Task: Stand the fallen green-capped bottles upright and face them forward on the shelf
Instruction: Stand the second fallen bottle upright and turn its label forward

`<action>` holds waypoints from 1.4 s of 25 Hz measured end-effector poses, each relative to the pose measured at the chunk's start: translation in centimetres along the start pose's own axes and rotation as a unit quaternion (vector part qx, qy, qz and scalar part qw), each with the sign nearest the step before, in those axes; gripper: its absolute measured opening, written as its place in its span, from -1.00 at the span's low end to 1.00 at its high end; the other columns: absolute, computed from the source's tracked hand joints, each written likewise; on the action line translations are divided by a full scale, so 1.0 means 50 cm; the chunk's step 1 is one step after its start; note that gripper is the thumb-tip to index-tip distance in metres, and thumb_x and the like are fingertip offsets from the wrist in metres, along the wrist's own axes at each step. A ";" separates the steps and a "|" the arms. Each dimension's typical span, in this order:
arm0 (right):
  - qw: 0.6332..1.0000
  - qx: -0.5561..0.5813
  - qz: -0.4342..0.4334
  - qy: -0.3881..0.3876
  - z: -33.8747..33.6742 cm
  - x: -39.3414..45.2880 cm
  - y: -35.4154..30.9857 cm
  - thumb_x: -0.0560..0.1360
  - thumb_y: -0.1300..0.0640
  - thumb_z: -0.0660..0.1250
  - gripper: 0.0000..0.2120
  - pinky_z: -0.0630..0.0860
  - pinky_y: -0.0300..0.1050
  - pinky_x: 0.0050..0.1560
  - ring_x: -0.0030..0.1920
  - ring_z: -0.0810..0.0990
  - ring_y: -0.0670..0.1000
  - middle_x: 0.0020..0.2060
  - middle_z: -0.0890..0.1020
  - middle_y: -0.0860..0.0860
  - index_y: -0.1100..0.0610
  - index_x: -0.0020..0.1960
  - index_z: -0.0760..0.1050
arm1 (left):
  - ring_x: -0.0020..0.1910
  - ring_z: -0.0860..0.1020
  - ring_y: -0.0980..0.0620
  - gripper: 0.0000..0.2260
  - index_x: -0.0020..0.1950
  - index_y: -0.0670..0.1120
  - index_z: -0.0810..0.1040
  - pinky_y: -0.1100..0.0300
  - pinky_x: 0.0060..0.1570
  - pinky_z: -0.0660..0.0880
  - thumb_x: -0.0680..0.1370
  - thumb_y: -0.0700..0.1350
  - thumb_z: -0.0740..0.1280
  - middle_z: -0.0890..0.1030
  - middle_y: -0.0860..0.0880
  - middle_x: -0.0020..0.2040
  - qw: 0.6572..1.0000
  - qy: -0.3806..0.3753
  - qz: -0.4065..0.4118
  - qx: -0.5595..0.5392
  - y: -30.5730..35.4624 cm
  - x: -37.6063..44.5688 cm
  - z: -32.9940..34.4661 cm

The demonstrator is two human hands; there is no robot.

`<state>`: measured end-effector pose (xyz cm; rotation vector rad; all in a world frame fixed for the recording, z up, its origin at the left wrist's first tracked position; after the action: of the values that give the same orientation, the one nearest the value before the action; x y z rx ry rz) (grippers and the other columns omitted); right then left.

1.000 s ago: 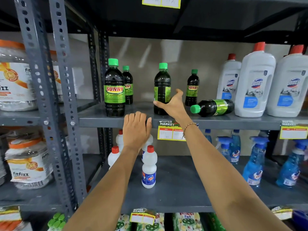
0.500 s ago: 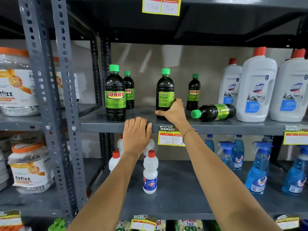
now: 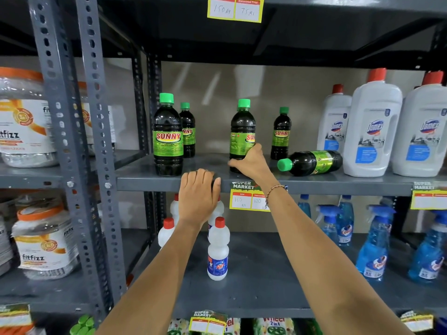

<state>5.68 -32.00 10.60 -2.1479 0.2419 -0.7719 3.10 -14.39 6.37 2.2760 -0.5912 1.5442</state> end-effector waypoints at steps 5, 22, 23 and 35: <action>0.999 -0.018 -0.013 0.033 -0.016 0.001 -0.002 0.25 0.02 0.57 -0.16 0.43 0.01 0.24 0.27 0.43 0.15 0.23 0.42 0.16 0.27 0.32 0.18 | -0.18 0.48 -0.05 -0.66 -0.06 -0.11 0.50 0.07 -0.05 0.40 0.62 0.05 0.02 0.56 -0.06 -0.14 1.000 -0.004 -0.001 -0.003 0.000 0.000 0.001; 0.998 0.032 0.029 -0.047 -0.006 0.000 0.016 0.31 0.06 0.55 -0.27 0.39 -0.07 0.16 0.26 0.47 0.12 0.23 0.49 0.12 0.23 0.31 0.23 | -0.21 0.49 -0.08 -0.62 -0.15 -0.12 0.51 0.04 -0.13 0.38 0.61 0.05 0.01 0.57 -0.06 -0.22 0.999 -0.025 -0.024 0.022 0.011 0.028 -0.010; 0.996 0.040 0.046 -0.067 -0.007 -0.001 0.023 0.37 0.09 0.51 -0.31 0.38 -0.06 0.19 0.26 0.46 0.12 0.24 0.49 0.12 0.23 0.33 0.21 | -0.19 0.51 -0.10 -0.61 -0.15 -0.13 0.52 0.04 -0.15 0.38 0.61 0.06 0.02 0.59 -0.07 -0.22 0.999 -0.038 -0.028 0.019 0.013 0.046 -0.016; 0.993 0.071 0.055 -0.075 -0.012 0.027 0.061 0.49 0.27 0.33 -0.64 0.44 0.02 0.30 0.20 0.53 0.13 0.18 0.59 0.15 0.23 0.28 0.44 | 0.10 0.59 -0.08 -0.68 0.18 -0.17 0.51 0.06 0.15 0.48 0.46 -0.15 0.45 0.63 -0.13 0.10 0.879 -0.347 -0.131 -0.300 0.045 0.145 0.155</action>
<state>6.66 -34.93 9.18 -2.0286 0.2178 -0.5445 10.47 -21.21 10.41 2.2133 -0.7573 0.2954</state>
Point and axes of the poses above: each hand's wrist, its own x-axis towards the middle knuckle, its own z-axis out of the palm, y = z × x, the point moved 10 cm from there along x, towards the middle knuckle
